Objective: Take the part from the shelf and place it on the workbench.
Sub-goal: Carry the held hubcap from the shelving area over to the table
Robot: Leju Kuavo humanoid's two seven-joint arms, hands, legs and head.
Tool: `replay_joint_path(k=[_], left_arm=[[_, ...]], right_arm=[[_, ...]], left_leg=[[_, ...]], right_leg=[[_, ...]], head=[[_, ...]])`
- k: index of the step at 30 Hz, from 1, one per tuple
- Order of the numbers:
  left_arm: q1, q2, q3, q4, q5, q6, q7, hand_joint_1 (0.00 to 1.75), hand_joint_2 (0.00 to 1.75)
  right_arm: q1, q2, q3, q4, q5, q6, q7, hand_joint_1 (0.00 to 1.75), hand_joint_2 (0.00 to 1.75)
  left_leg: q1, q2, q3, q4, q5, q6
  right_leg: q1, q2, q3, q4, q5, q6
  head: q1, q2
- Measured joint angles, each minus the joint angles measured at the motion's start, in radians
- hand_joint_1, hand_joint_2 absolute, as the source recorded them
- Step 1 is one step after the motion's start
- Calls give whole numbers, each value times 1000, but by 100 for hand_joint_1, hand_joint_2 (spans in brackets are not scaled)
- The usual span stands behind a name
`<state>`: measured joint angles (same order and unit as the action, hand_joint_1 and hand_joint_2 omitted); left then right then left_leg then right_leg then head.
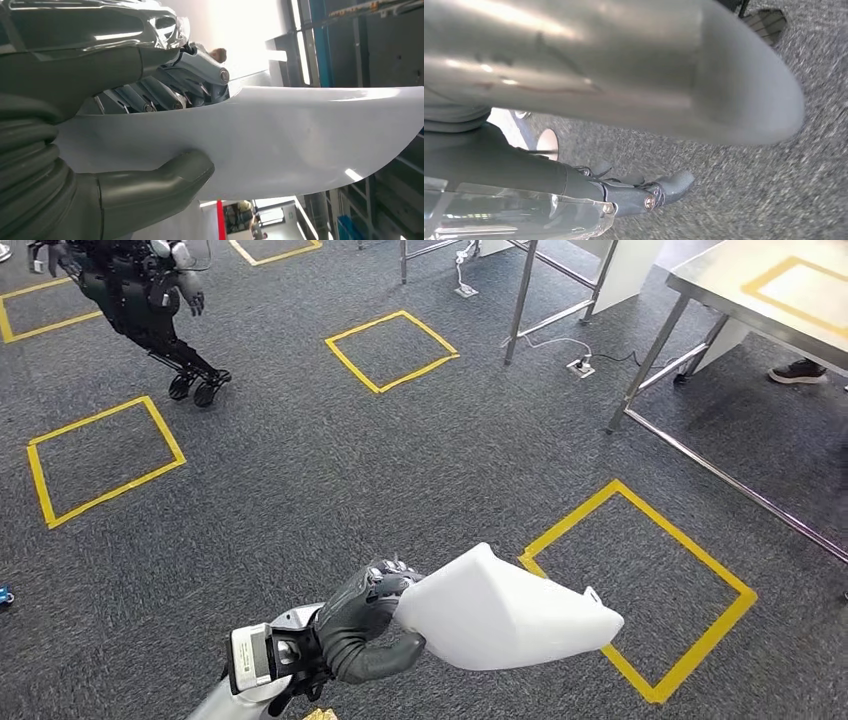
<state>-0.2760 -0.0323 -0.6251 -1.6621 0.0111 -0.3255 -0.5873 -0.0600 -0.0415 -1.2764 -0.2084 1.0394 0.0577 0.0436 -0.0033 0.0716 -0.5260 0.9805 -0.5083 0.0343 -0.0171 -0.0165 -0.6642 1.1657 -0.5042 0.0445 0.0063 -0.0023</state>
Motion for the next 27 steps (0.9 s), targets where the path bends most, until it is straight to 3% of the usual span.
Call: replay_joint_path(k=[2, 3, 5, 6, 8, 10, 12, 13, 15, 17, 19, 21, 23, 25, 27], left_arm=[[-1, -1, -6, -3, -5, -1, 5, 175, 175], [-3, -2, -8, -4, -8, -1, 8, 175, 175], [-5, -4, -13, -5, -12, -1, 12, 175, 175], [-5, -6, -14, -6, -12, -1, 13, 175, 175], [-7, -8, -16, -10, -14, -1, 17, 175, 175], [-8, -8, -17, -12, -15, -1, 24, 175, 175], [-8, -8, -18, -12, -17, -1, 31, 175, 175], [-8, -8, -18, -12, -17, -1, 33, 175, 175], [-8, -9, -19, -12, -18, -1, 34, 175, 175], [-11, -11, -20, -13, -17, -1, 35, 175, 175], [-13, -13, -21, -13, -18, -1, 35, 175, 175], [-17, -15, -21, -13, -19, -3, 37, 175, 175], [-25, -21, -21, -13, -20, -8, 44, 175, 175], [-29, -24, -21, -11, -19, -17, 55, 175, 175], [-31, -25, -20, -4, -19, -22, 61, 175, 175]], right_arm=[[-2, 0, 0, -1, 0, 0, -1, 0, 0], [-3, 1, 0, -1, -1, 0, -1, 0, 0], [-2, 2, -1, -1, -1, 0, -2, 0, 0], [-1, 2, -2, -2, -1, 0, -2, 0, 0], [-1, 2, -3, -3, -3, -1, -2, 0, 0], [-4, 2, -5, -4, -6, -2, -2, 0, 0], [-5, 3, -8, -5, -8, -3, -1, 0, 0], [-4, 3, -9, -5, -9, -3, -1, 0, 0], [-3, 3, -11, -5, -9, -3, 0, 0, 0], [-5, 4, -12, -5, -10, -4, 0, 0, 0], [-5, 5, -12, -6, -10, -4, 0, 0, 0], [-2, 6, -12, -6, -10, -4, 0, 0, 0], [-1, 6, -12, -6, -9, -3, 1, 0, 0], [-6, 4, -13, -7, -6, -1, 1, 0, 0], [-10, 4, -13, -7, -2, 3, 2, 0, 0]], left_leg=[[-6, 19, 4, 2, -6, -8], [-8, 27, 5, 2, -8, -13], [-9, 43, 9, 2, -10, -23], [-7, 37, 8, 4, -14, -30], [-2, -8, -11, 51, -48, -42], [2, -57, -72, 178, -111, -48], [3, -67, -130, 289, -145, -48], [3, -69, -137, 295, -135, -47], [4, -84, -90, 193, -68, -40], [6, -132, -27, 59, -16, -31], [4, -157, -4, 7, -9, -24], [1, -136, 0, 1, -5, -16], [4, -109, 6, -6, 2, -4], [5, -78, 6, -9, 4, 2], [4, -47, 5, -8, 3, 3]], right_leg=[[3, -35, 70, -123, 37, -10], [4, -42, 84, -149, 42, -17], [7, -26, 82, -154, 43, -30], [6, -16, 82, -155, 44, -36], [2, 3, 83, -158, 48, -46], [0, 24, 80, -158, 51, -53], [1, 48, 77, -158, 53, -56], [1, 61, 76, -158, 54, -56], [1, 88, 77, -158, 56, -54], [1, 113, 74, -156, 59, -47], [-3, 135, 66, -156, 64, -35], [-9, 149, 56, -156, 69, -21], [-8, 111, 34, -119, 47, -12], [-5, 52, -20, -9, -11, -5], [-7, 30, -74, 106, -53, 2]], head=[[-1, 0], [-3, 0], [-6, 0], [-7, 0], [-8, 0], [-10, 0], [-10, 0], [-11, 0], [-11, 0], [-10, 0], [-10, 0], [-10, 0], [-5, 0], [0, 0], [0, 0]])
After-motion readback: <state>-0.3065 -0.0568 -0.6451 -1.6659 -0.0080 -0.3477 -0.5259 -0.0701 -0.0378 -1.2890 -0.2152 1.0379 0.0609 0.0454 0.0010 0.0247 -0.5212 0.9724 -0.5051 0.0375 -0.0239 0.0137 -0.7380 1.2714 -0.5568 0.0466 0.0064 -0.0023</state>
